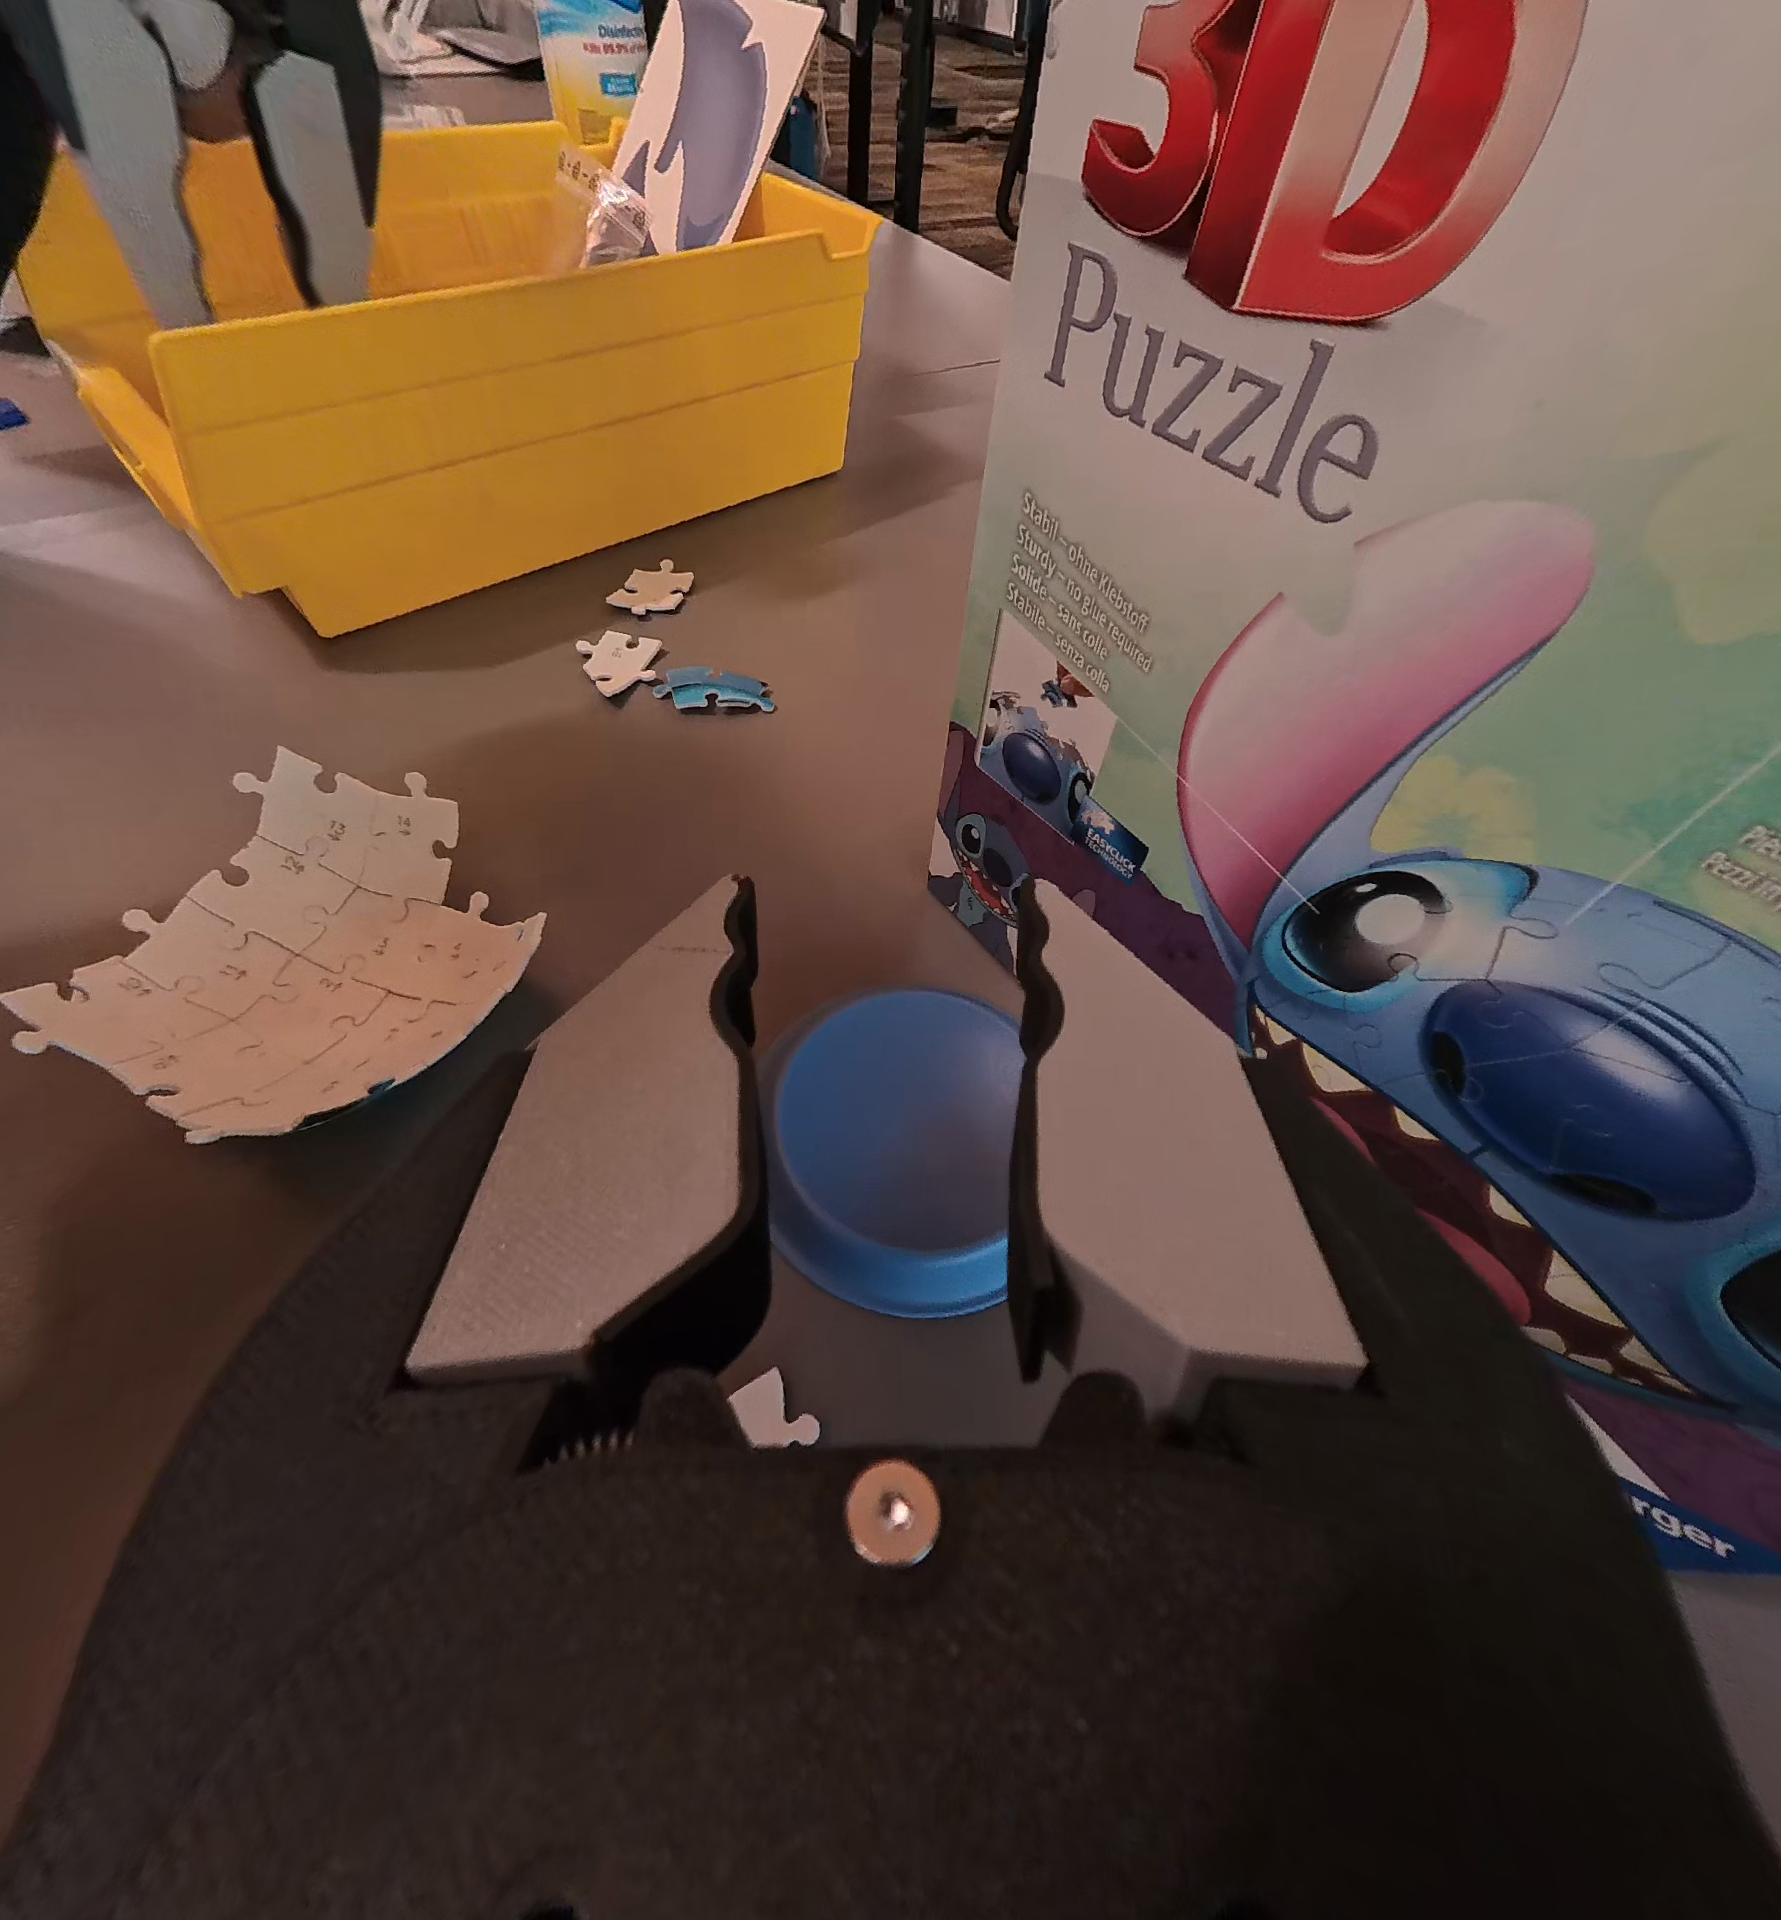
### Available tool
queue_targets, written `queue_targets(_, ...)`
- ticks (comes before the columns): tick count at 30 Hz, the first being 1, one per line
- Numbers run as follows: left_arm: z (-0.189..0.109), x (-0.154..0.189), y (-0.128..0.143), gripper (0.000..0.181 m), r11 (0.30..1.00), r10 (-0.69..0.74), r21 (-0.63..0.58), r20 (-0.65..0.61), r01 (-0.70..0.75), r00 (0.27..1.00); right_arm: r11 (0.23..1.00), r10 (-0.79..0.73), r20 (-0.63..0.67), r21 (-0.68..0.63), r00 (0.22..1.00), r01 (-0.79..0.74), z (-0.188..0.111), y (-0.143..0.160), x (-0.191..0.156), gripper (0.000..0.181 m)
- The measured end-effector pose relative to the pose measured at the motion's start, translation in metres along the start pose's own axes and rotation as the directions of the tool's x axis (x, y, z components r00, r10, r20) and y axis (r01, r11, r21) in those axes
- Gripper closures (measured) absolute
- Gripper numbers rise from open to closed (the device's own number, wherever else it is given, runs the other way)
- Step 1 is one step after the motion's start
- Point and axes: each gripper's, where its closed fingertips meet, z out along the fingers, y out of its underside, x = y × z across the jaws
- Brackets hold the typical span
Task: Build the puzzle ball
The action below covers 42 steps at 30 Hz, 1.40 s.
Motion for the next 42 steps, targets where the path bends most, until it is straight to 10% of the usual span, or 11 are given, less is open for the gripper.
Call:
queue_targets(3, 0.001, 0.023, -0.013, 0.15, 0.999, -0.006, 0.049, -0.182, 0.015, 0.983, 1.0, -0.007, 0.001, -0.005, 1.0, 0.007, 0.001, 0.0, -0.002, 0.134)
queue_targets(14, 0.005, -0.05, -0.001, 0.137, 0.986, -0.17, 0.024, 0.126, 0.168, 0.977, 1.0, -0.015, 0.006, 0.0, 1.0, 0.015, -0.001, -0.002, -0.004, 0.134)
queue_targets(28, 0.034, -0.049, 0.015, 0.148, 0.98, 0.02, -0.197, 0.186, 0.018, 0.982, 1.0, -0.019, 0.006, -0.007, 1.0, 0.02, -0.001, -0.001, -0.004, 0.135)
queue_targets(42, 0.026, -0.039, 0.005, 0.176, 0.992, 0.031, -0.124, 0.136, -0.014, 0.99, 0.999, -0.025, 0.001, -0.022, 1.0, 0.025, 0.0, 0.003, -0.002, 0.138)
